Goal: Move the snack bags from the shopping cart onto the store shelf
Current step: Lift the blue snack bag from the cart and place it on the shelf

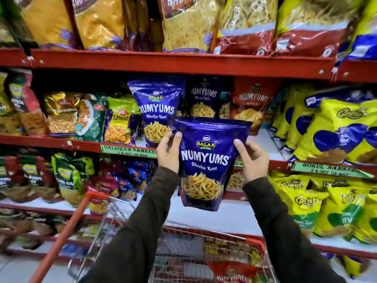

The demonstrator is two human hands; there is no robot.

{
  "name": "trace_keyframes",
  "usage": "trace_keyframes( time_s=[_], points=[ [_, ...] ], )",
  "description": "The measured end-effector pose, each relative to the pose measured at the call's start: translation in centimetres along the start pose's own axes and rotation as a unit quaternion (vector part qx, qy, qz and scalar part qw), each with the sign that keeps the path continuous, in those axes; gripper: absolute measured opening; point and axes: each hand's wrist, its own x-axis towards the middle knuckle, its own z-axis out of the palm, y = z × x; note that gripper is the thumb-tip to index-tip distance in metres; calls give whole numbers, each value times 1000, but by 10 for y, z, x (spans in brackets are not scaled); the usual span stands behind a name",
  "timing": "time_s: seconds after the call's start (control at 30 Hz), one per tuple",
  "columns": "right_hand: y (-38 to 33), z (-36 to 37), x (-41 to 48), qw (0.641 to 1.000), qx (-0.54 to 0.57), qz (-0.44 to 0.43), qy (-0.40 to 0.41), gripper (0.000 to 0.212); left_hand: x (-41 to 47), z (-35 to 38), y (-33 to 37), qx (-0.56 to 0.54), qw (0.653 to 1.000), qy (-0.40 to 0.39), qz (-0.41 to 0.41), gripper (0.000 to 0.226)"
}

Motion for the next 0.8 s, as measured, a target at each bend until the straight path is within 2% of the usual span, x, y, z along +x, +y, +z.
trace_keyframes(
  time_s=[0.07,0.17,0.2,0.27,0.33,0.37,0.47,0.53,0.6,0.7,0.8],
  points=[
    [-17,6,32,999,39,11,5,4,21,29,20,-31,999,-17,4,19],
    [-36,15,75,996,80,24,10,4,53,68,36,-45,998,-34,3,10],
    [-41,16,89,996,80,25,21,11,63,79,38,-50,998,-33,-1,6],
    [-47,21,116,996,69,32,40,19,84,99,41,-61,998,-23,-15,6],
    [-50,27,140,996,70,45,34,8,103,116,42,-66,997,-13,-33,7],
    [-48,29,153,996,72,49,34,13,112,124,42,-64,997,-6,-42,6],
    [-40,35,179,997,44,43,38,15,133,139,38,-77,994,21,-79,10],
    [-31,39,194,997,20,49,47,9,142,147,32,-88,991,40,-90,28],
    [-22,47,207,995,19,81,45,7,151,153,27,-87,989,68,-96,37],
    [-8,63,221,987,48,147,38,21,166,157,20,-95,984,103,-113,39],
    [9,70,227,981,42,186,22,13,177,153,9,-66,983,107,-135,41]
  ],
)
